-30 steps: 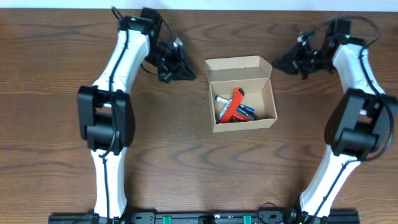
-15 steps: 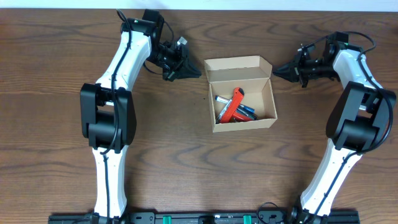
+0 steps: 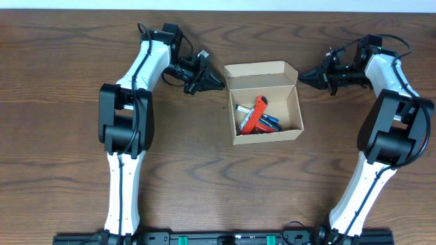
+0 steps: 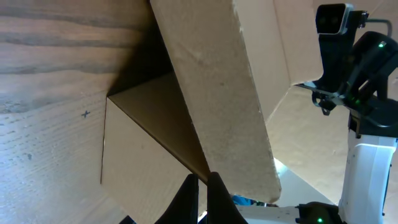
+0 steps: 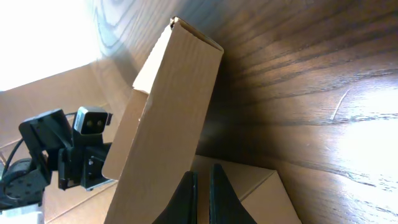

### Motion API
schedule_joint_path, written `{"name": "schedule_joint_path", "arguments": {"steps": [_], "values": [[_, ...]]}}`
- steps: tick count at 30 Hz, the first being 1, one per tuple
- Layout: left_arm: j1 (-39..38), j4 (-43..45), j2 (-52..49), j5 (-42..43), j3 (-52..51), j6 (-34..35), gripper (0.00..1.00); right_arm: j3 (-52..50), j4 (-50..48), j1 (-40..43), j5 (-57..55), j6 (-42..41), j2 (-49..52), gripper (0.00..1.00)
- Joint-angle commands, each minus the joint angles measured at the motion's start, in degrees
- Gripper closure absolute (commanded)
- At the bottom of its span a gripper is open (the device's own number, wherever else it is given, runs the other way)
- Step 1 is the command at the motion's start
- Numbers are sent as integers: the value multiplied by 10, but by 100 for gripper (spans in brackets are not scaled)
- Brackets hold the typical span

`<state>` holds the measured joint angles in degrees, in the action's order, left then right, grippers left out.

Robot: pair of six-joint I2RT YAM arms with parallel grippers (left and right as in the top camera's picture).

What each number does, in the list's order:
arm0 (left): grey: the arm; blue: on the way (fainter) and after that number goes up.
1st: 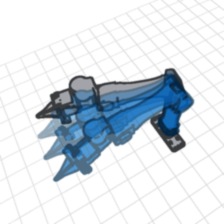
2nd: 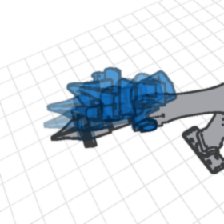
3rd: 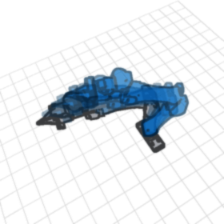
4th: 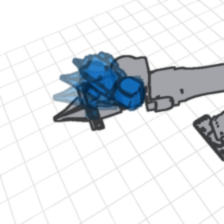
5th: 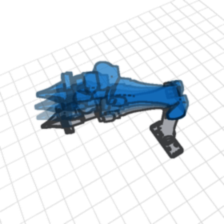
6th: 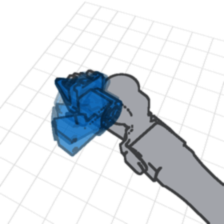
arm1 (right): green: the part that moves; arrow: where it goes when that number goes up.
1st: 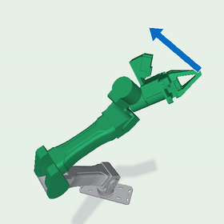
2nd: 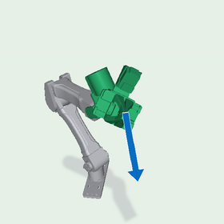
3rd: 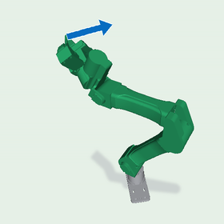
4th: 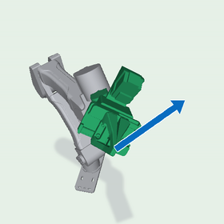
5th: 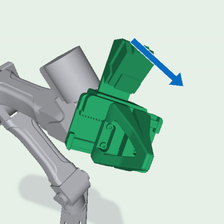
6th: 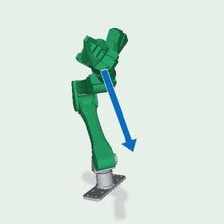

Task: Pack container
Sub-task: 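Move both grippers to the box's left and right side flaps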

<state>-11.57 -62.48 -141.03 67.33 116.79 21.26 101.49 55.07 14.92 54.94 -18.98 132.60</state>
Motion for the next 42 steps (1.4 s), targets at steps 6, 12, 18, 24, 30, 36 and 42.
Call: {"name": "schedule_joint_path", "arguments": {"steps": [6, 12, 18, 24, 30, 36, 42], "values": [[28, 9, -3, 28, -1, 7, 94, 3, -1, -2, 26, 10, -6, 99], [22, 42, -20, 90, -1, 32, 94, 3, -5, -18, 32, 10, -6, 99], [16, 49, -21, 90, -1, 44, 94, 3, -5, -25, 41, 0, -5, 99], [25, 58, -22, 88, -1, 60, 95, 3, -4, -26, 41, -7, -5, 99], [34, 56, -23, 92, -1, 62, 94, 3, -5, -25, 45, -7, -5, 99], [35, 55, -23, 87, -24, 70, 94, 3, -11, -15, 45, -23, -5, 99], [35, 104, -23, 125, -109, 71, 94, 3, -9, -4, 45, -20, -5, 99]]}}
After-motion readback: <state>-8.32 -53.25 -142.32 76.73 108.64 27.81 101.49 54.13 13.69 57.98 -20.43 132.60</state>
